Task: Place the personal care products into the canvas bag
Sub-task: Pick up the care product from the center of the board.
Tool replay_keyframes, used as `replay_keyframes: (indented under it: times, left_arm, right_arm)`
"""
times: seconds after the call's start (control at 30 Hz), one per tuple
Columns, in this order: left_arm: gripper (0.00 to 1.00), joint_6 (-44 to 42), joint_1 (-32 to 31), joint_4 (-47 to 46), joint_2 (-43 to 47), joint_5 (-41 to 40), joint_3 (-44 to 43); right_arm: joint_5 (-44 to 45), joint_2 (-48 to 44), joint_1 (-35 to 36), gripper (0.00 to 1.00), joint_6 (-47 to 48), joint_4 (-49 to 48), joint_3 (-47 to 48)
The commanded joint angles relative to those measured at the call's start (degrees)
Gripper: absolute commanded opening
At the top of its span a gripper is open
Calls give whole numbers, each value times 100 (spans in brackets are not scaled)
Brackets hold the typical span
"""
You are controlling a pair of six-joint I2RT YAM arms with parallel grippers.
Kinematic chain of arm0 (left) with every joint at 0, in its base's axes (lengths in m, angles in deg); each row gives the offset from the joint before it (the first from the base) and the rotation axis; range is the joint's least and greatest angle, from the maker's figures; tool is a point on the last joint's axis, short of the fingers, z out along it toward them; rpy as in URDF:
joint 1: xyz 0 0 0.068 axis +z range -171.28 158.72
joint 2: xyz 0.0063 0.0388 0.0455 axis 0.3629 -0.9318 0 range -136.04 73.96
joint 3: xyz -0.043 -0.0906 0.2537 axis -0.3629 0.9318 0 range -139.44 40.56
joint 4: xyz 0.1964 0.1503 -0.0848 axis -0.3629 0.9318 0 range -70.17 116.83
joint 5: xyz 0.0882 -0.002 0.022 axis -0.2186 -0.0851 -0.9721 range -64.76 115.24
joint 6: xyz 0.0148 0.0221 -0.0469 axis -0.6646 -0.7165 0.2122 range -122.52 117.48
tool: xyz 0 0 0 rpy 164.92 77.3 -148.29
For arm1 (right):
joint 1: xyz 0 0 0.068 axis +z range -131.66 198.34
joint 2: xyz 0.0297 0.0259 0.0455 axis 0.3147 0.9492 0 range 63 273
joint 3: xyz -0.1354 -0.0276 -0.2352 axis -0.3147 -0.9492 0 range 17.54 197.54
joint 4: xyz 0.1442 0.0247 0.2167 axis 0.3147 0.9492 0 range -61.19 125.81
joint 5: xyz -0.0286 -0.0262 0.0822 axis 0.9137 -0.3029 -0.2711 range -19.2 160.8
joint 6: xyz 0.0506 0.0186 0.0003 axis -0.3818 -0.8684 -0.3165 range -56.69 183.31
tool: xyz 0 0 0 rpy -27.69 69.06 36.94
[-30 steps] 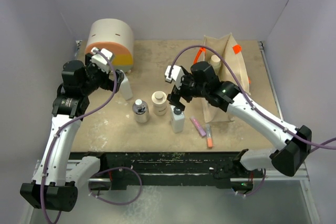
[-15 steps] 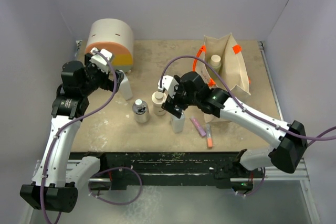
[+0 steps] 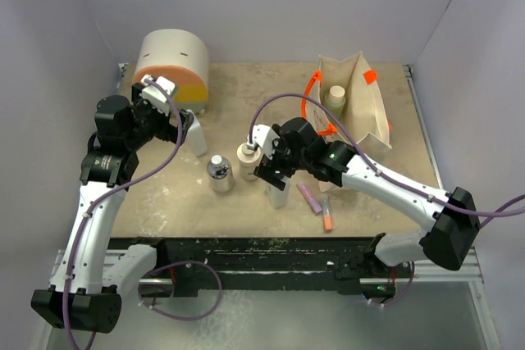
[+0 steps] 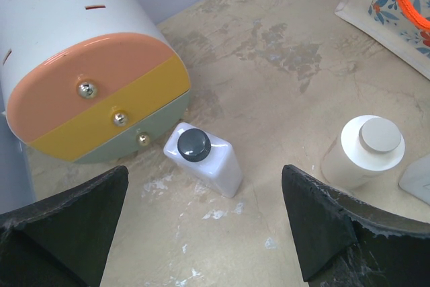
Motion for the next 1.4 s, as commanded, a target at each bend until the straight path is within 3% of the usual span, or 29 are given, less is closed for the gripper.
replay_keyframes:
  times: [0.0, 0.3, 0.67, 0.9, 1.1, 1.37]
  left_arm:
    - [99, -75, 40, -192, 34, 61, -92]
    - [99, -89, 40, -200, 54, 87, -31]
    - [99, -96, 40, -193, 33, 147, -90]
    - [99, -25, 36, -196, -8, 247, -146]
    - [99, 7, 41, -181, 45, 267, -146]
    - [99, -4, 40, -176, 153, 224, -120]
  right_arm:
    - [-43, -87, 43, 99, -18, 223, -197]
    - [65, -137, 43, 98, 122, 404, -330]
    - [-814, 14, 37, 87, 275, 670, -334]
    - [-771, 75, 21, 82, 66, 442, -348]
    - [-602, 136, -21, 71, 4, 384, -321]
    - [-602, 57, -89, 48, 66, 363, -291]
